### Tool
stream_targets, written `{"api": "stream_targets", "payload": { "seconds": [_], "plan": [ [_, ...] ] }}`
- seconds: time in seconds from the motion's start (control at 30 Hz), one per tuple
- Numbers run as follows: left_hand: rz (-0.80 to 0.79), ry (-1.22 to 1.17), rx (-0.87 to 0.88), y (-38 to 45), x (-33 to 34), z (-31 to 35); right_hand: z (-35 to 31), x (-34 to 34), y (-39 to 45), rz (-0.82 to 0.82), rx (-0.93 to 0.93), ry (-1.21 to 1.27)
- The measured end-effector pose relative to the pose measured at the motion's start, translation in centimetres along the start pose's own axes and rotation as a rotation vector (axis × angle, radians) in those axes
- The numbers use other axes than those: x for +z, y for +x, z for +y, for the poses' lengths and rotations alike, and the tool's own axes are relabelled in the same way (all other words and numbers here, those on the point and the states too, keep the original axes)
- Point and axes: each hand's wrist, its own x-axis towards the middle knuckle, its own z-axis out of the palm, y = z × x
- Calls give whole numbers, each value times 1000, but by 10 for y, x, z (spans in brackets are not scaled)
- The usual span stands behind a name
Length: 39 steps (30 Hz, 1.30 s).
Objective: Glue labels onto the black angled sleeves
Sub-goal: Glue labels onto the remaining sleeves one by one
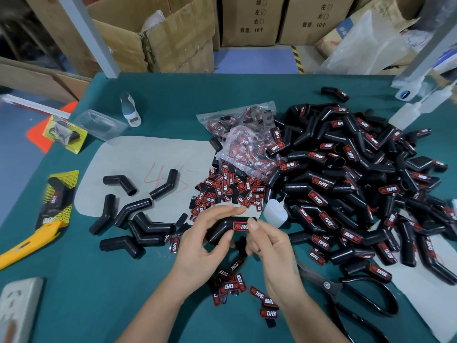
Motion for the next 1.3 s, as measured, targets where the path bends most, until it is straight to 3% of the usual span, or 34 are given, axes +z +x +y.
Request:
{"api": "stream_targets", "payload": {
  "seconds": [0.17,0.33,0.7,0.97,1.13,1.3],
  "plan": [
    [18,30,24,1,1,1,1,1,0,-4,31,16],
    [77,123,170,5,0,3,-3,3,-1,-15,-3,-19],
    [-22,67,138,6,-5,5,-15,1,-5,-36,132,247],
    [61,43,37,4,-2,3,-21,4,-7,-123,130,245],
    [60,219,180,3,3,4,-14,7,-6,-107,107,251],
    [94,220,182,3,6,5,-10,6,-5,-101,87,305]
  ]
}}
